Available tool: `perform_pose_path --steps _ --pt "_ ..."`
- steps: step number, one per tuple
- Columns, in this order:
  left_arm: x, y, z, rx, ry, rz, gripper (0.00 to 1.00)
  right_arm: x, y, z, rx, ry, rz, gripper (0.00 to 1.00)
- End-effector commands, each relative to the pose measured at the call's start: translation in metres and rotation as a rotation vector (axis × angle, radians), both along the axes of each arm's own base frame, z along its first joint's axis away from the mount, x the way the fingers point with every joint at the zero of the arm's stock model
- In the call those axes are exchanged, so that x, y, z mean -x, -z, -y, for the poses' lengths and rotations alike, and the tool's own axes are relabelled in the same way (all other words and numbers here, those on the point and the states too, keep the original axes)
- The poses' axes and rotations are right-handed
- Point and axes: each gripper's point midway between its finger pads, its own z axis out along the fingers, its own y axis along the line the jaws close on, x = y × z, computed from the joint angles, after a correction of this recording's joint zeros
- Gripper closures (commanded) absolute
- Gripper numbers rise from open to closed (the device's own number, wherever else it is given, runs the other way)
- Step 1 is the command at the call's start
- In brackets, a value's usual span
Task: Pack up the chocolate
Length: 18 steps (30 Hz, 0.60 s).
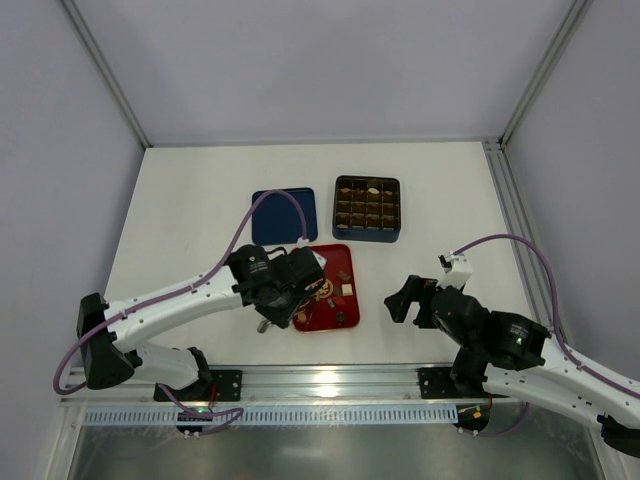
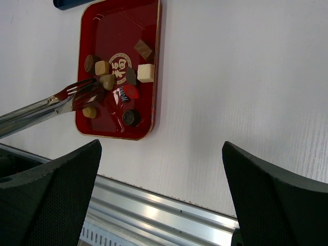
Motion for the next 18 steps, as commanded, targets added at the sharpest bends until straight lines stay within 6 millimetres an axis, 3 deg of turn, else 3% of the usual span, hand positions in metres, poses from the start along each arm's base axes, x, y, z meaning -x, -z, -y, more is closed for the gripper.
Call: perform_pose_path --steps 1,18 --pt "-0.006 -0.016 0.004 0.04 0.005 0.049 0.81 -0.005 -0.013 -0.001 -0.027 0.022 0.028 0.0" --pt "-0.01 -0.029 0.008 0.069 0.004 0.076 0.82 -0.005 -0.012 0.0 -0.025 0.025 0.027 0.0"
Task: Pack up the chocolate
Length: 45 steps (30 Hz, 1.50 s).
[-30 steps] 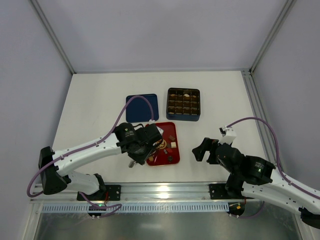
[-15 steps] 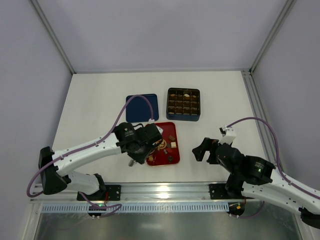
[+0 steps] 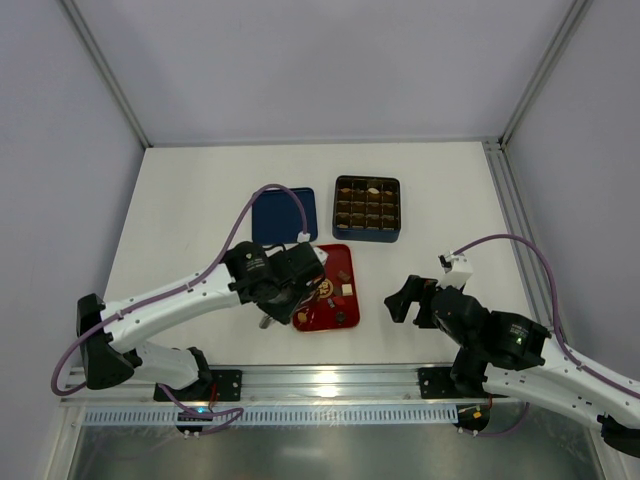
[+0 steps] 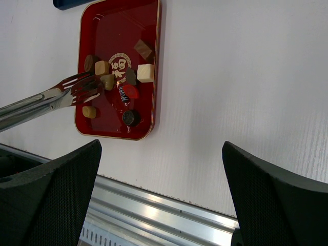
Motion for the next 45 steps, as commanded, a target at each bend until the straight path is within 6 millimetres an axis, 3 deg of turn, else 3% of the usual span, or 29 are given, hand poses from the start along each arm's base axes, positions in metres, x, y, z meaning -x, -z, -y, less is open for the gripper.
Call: perform_pose_path --steps 1,16,26,33,45 --pt "-0.004 -0.017 0.002 0.037 0.004 0.045 0.82 -0.005 -0.012 0.0 -0.026 0.025 0.028 0.0" --pt "-0.007 -0.024 0.008 0.062 0.002 0.053 0.82 -0.004 -0.013 0.001 -0.032 0.026 0.032 0.0" --pt "-0.029 -0.041 0.017 0.079 0.001 0.107 0.82 -0.007 -0.024 0.0 -0.032 0.026 0.05 0.0" --pt "-0.064 -0.058 0.031 0.106 -0.01 0.162 0.83 -0.008 -0.034 0.003 -0.031 0.029 0.068 0.0" --pt "-0.165 -0.086 0.065 0.208 -0.091 0.269 0.83 -0.008 -0.043 0.008 -0.021 0.034 0.079 0.0"
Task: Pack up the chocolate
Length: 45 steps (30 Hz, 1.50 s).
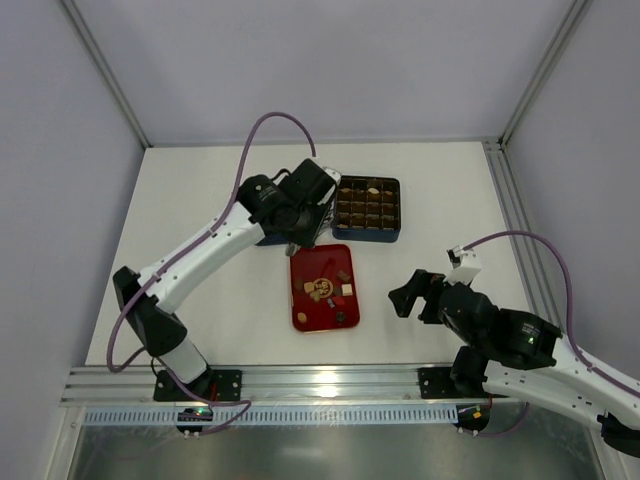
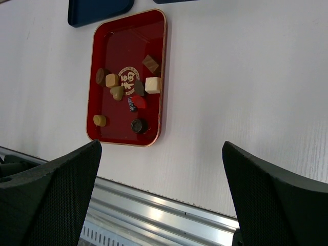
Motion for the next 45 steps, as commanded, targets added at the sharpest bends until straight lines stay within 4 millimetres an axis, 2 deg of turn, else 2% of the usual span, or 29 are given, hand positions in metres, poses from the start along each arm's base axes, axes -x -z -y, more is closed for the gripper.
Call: perform_pose_path --steps 1,2,3,5,10,14,21,45 --pt "-0.035 -0.02 0.021 0.087 0.014 0.083 0.83 -0.004 -0.018 0.003 -0.006 0.017 0.038 0.0" --pt "-0.047 -0.024 0.022 0.11 -0.003 0.099 0.83 -0.004 -0.017 0.003 -0.004 0.017 0.036 0.0" --pt "-0.055 -0.018 0.026 0.109 -0.008 0.089 0.83 -0.004 -0.018 0.003 -0.005 0.016 0.036 0.0" --pt "-0.068 -0.022 0.032 0.137 -0.015 0.104 0.83 -0.003 -0.019 0.004 -0.006 0.014 0.037 0.0" --pt "-0.104 -0.016 0.043 0.154 -0.045 0.123 0.83 -0.002 -0.021 0.007 -0.008 0.016 0.036 0.0" --pt "-0.12 -0.013 0.054 0.171 -0.05 0.127 0.83 -0.001 -0.021 0.01 -0.008 0.018 0.037 0.0" --pt "-0.13 0.01 0.057 0.136 -0.064 0.098 0.83 0.001 -0.021 0.014 -0.01 0.024 0.038 0.0" --pt "-0.135 0.04 0.048 0.084 -0.078 0.059 0.8 0.001 -0.016 0.011 -0.009 0.019 0.03 0.0"
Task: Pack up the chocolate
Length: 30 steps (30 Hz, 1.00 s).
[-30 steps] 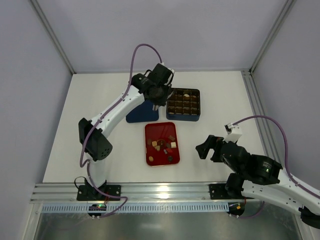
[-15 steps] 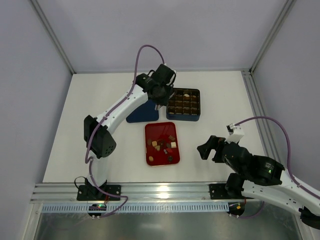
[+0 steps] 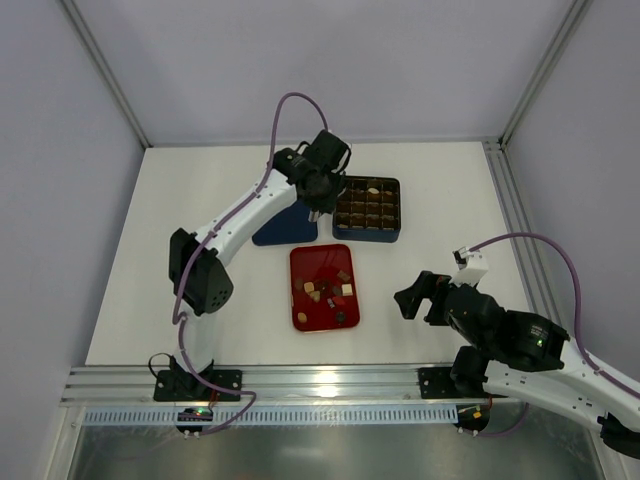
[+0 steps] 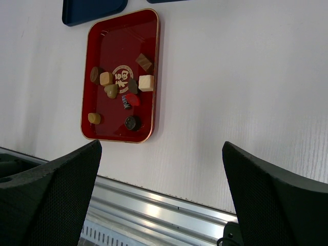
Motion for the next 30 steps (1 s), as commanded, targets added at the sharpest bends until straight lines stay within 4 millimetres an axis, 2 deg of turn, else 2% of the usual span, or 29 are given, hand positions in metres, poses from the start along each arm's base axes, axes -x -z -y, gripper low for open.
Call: perform_pose_path --steps 1,7,18,23,30 --pt "-0.013 -0.002 0.003 0.016 0.006 0.038 0.79 -0.004 -0.012 -0.001 -0.026 0.013 0.029 0.0" --pt "-0.013 0.001 0.003 0.011 0.008 0.034 0.77 -0.003 -0.012 0.0 -0.031 0.015 0.03 0.0" --pt "-0.015 0.0 0.005 0.021 0.01 0.036 0.68 -0.004 -0.012 -0.001 -0.033 0.015 0.03 0.0" --pt "-0.015 -0.004 0.006 0.031 0.014 0.041 0.63 -0.003 -0.012 0.0 -0.031 0.015 0.03 0.0" --pt "-0.013 -0.013 0.007 0.051 0.018 0.051 0.62 -0.003 -0.011 0.0 -0.032 0.016 0.028 0.0"
